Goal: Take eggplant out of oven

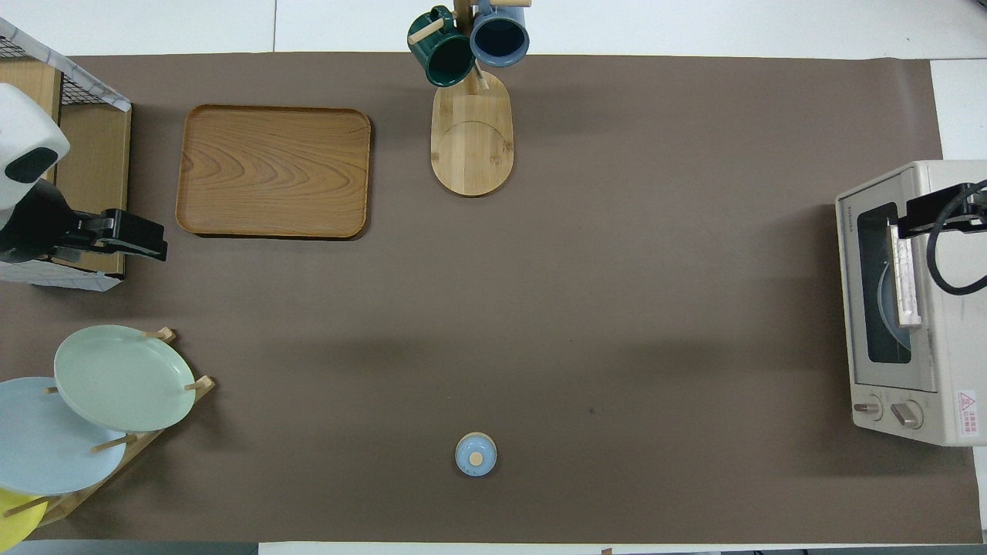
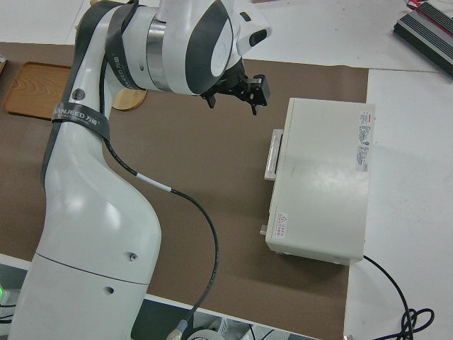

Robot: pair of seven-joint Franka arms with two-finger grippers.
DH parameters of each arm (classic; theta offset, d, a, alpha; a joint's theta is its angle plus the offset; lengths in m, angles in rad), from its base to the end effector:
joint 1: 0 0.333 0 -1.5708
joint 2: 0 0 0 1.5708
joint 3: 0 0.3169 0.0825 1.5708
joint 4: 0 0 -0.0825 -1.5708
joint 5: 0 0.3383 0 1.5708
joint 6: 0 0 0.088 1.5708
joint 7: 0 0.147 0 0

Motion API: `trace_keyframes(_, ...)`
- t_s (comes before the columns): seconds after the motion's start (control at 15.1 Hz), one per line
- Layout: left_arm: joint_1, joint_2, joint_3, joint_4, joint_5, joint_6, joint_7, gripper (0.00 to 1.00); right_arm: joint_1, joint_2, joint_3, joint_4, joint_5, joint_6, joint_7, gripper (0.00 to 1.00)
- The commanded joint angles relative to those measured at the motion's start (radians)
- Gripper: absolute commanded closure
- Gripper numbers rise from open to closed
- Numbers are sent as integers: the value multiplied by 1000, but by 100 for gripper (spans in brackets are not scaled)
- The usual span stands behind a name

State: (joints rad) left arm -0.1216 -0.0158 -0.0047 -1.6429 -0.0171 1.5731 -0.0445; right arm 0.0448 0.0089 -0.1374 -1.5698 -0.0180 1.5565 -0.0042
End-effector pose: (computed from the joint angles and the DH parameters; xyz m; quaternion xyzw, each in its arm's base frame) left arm 0.4955 -0.0655 0.5630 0.9988 -0.0406 -0.0276 0.0062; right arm 0.5066 -0.0494 0.5801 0.9989 -0.0442 -0.0115 0.0091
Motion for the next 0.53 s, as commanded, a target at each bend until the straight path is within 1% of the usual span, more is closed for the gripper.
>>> trace_keyframes(0.0, -6, -6, 6, -9, 23, 10, 2, 0, -8, -17, 2, -19, 18, -9, -10, 0)
trace_keyframes(0.46, -6, -6, 6, -9, 23, 10, 2, 0, -8, -17, 4, -22, 16, -6, -8, 0)
